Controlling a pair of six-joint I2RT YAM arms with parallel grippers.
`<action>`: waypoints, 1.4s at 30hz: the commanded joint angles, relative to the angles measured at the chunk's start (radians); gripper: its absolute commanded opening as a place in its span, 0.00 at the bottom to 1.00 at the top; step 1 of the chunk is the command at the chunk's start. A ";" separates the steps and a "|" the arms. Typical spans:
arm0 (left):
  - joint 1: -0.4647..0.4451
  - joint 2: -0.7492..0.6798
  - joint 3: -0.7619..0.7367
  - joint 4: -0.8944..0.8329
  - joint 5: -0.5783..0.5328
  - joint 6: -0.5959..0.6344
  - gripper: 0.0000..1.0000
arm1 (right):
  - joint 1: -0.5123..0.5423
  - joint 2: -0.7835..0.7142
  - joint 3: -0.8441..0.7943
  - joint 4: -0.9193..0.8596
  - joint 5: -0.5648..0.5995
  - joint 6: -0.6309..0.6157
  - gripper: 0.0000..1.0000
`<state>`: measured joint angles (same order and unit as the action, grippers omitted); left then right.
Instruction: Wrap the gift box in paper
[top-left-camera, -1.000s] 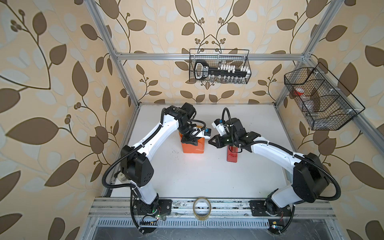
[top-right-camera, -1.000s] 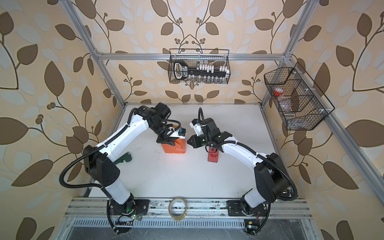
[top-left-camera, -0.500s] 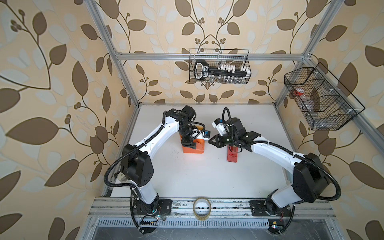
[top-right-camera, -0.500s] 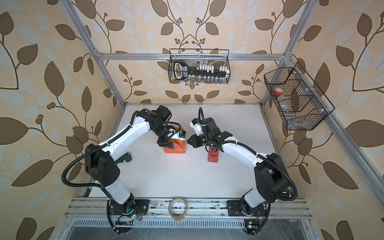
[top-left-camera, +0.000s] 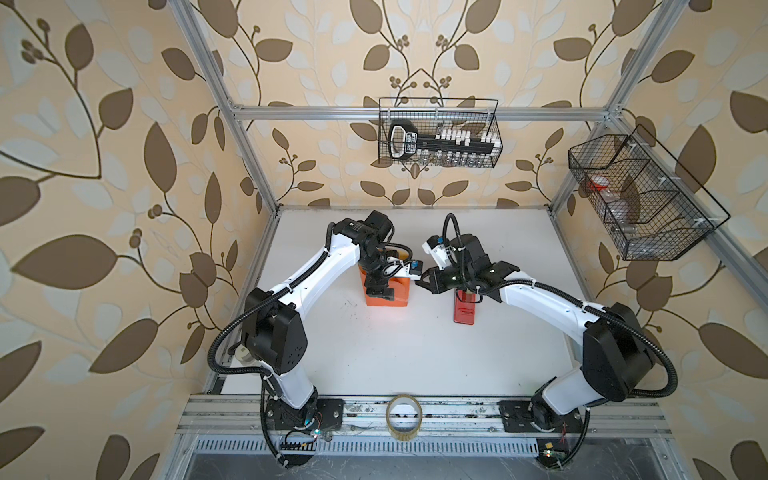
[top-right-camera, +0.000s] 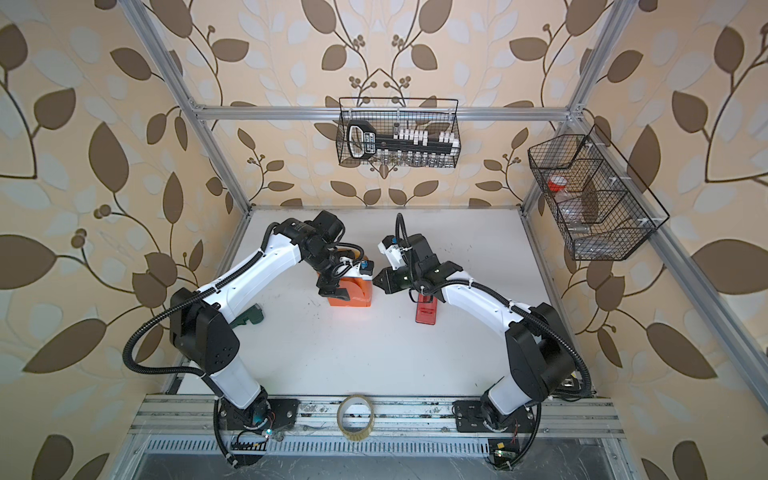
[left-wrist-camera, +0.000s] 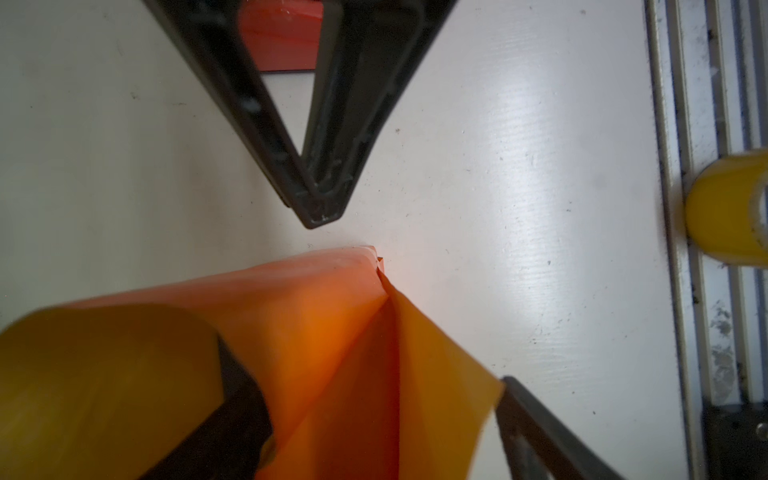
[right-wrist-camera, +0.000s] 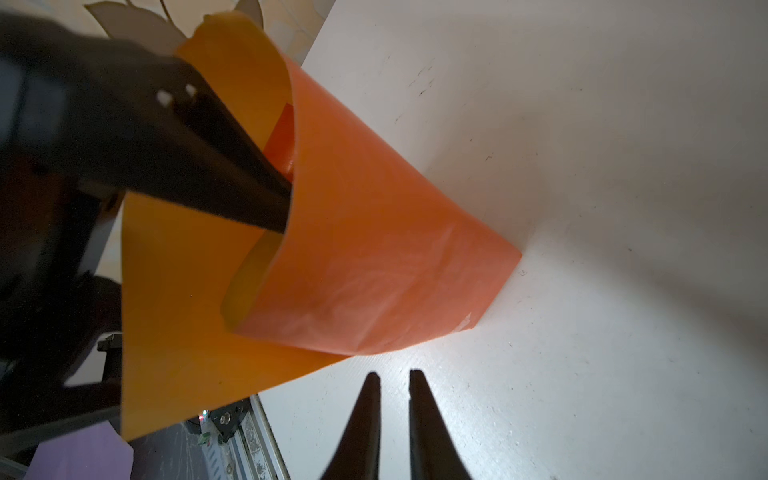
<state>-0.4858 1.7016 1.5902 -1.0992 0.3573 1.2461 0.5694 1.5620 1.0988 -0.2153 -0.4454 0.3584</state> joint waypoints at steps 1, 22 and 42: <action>-0.007 -0.040 0.031 0.017 -0.015 -0.003 0.99 | 0.008 0.016 0.030 0.010 -0.006 -0.003 0.15; 0.002 0.031 0.023 -0.028 0.211 0.057 0.99 | -0.001 -0.003 -0.026 0.018 -0.007 -0.010 0.15; 0.001 0.037 0.042 -0.119 0.069 0.107 0.58 | -0.003 -0.006 -0.043 0.022 -0.006 -0.010 0.15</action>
<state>-0.4847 1.7367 1.6119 -1.1851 0.4446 1.3464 0.5694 1.5620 1.0710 -0.1974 -0.4454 0.3580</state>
